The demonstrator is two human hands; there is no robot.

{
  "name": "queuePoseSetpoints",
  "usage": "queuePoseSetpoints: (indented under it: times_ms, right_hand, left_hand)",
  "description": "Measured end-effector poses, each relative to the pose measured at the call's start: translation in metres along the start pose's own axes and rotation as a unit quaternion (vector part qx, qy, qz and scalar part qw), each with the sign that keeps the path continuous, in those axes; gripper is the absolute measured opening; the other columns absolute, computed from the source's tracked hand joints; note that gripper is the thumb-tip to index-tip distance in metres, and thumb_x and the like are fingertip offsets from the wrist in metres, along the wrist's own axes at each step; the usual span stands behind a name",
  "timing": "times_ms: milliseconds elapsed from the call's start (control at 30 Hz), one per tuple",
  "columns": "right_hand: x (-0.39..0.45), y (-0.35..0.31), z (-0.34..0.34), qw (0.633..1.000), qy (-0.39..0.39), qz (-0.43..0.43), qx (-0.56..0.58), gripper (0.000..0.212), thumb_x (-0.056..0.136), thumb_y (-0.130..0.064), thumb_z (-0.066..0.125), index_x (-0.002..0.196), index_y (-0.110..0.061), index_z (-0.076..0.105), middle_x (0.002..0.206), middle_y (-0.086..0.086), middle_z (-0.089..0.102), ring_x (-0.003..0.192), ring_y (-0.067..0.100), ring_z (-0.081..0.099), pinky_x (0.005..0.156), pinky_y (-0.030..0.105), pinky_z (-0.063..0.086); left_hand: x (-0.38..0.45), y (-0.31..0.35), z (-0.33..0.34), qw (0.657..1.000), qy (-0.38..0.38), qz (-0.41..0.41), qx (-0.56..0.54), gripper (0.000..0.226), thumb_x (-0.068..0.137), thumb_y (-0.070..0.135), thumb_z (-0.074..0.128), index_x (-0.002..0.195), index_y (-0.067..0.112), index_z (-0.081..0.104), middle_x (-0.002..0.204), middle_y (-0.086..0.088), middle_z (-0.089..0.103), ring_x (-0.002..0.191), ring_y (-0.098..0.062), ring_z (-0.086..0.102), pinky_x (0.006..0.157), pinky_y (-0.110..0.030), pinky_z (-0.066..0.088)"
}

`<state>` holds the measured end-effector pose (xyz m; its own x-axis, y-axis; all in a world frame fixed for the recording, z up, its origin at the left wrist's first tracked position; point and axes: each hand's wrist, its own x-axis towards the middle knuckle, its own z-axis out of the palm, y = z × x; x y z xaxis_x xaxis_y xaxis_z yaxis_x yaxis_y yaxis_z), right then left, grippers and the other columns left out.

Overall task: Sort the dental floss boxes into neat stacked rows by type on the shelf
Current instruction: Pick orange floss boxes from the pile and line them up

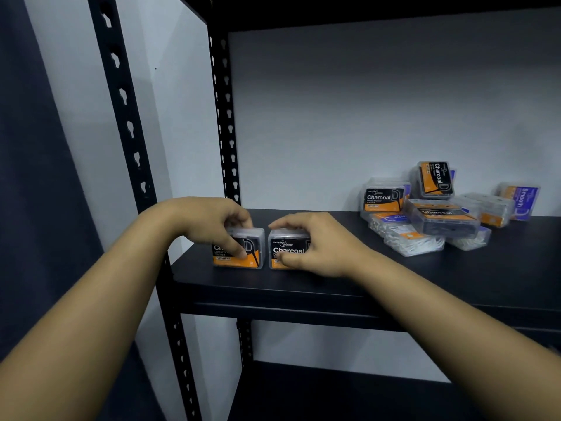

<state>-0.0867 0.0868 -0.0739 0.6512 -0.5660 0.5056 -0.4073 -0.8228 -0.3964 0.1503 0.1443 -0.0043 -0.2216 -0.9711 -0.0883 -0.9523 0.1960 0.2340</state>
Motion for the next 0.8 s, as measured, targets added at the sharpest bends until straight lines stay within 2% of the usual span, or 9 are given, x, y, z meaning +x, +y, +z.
queuePoseSetpoints:
  times_ms: [200,367,500,600,800]
  right_hand:
    - [0.006,-0.012,0.016,0.998,0.031,0.026,0.049,0.047,0.072,-0.029,0.076,0.119,-0.035,0.074,0.102,-0.013,0.069,0.092,0.001,0.066,0.085,0.031,0.057]
    - [0.010,-0.019,0.023,0.996,0.033,0.042,0.068,0.050,0.070,-0.029,0.079,0.119,-0.034,0.071,0.101,-0.020,0.068,0.090,-0.003,0.067,0.085,0.024,0.056]
    - [0.004,-0.018,0.023,0.995,0.047,0.037,0.075,0.043,0.071,-0.027,0.081,0.113,-0.031,0.072,0.101,-0.021,0.072,0.093,-0.002,0.068,0.085,0.026,0.057]
    - [0.001,-0.017,0.023,0.996,0.057,0.024,0.068,0.045,0.074,-0.029,0.085,0.117,-0.032,0.073,0.104,-0.019,0.074,0.097,-0.002,0.068,0.090,0.025,0.056]
    - [-0.002,-0.016,0.024,0.996,0.057,0.029,0.066,0.051,0.076,-0.031,0.085,0.124,-0.029,0.070,0.110,-0.016,0.073,0.100,-0.002,0.068,0.092,0.023,0.055]
  left_hand:
    - [-0.002,0.001,-0.003,1.000,-0.006,-0.026,0.013,0.032,0.076,0.039,0.086,0.102,0.031,0.069,0.083,0.015,0.070,0.072,-0.002,0.064,0.069,-0.021,0.045]
    - [-0.002,0.001,-0.005,0.999,-0.009,-0.044,-0.016,0.039,0.068,0.037,0.091,0.102,0.031,0.072,0.087,0.013,0.075,0.080,-0.009,0.070,0.080,-0.029,0.055]
    - [-0.002,-0.002,-0.003,0.999,-0.012,-0.049,-0.009,0.037,0.069,0.035,0.091,0.100,0.031,0.072,0.085,0.014,0.077,0.082,-0.009,0.072,0.084,-0.032,0.057]
    - [-0.003,-0.002,-0.002,0.999,-0.015,-0.044,-0.008,0.037,0.070,0.034,0.090,0.102,0.031,0.072,0.088,0.013,0.077,0.084,-0.011,0.073,0.087,-0.034,0.058]
    - [-0.005,-0.003,0.003,0.999,0.003,-0.032,-0.022,0.038,0.068,0.041,0.090,0.101,0.033,0.073,0.086,0.018,0.076,0.084,-0.008,0.072,0.082,-0.029,0.055]
